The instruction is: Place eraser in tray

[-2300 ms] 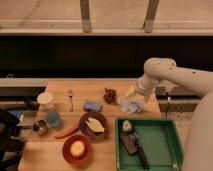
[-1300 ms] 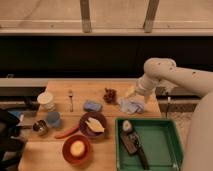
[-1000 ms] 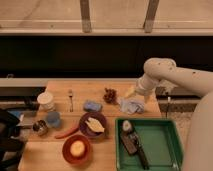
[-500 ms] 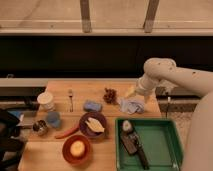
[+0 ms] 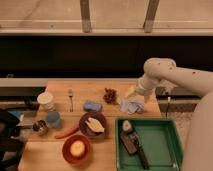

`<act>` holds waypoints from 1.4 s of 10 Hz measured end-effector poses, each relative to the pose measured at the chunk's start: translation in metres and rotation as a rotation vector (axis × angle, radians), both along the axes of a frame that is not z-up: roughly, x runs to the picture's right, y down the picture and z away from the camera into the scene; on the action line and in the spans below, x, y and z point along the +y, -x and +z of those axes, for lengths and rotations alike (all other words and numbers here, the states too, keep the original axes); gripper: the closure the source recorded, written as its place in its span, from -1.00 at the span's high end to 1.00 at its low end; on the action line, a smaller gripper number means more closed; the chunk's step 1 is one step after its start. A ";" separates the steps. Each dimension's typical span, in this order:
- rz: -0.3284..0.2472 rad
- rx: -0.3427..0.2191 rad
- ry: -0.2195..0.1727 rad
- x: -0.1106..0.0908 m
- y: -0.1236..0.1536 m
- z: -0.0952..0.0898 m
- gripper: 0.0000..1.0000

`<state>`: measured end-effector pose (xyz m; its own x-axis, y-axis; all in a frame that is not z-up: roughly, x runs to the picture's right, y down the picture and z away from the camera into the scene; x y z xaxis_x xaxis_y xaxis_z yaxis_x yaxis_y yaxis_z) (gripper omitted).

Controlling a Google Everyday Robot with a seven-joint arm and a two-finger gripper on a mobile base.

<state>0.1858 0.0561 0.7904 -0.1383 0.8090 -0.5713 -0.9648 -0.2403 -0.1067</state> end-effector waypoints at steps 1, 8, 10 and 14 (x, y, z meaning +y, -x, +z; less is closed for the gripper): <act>-0.009 -0.002 0.011 0.005 0.002 -0.001 0.44; -0.070 0.011 0.112 0.078 0.007 -0.043 0.44; -0.086 0.017 0.154 0.096 0.005 -0.049 0.44; -0.118 0.039 0.237 0.135 0.001 -0.066 0.44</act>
<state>0.1847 0.1914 0.7247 -0.0767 0.6653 -0.7426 -0.9899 -0.1400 -0.0232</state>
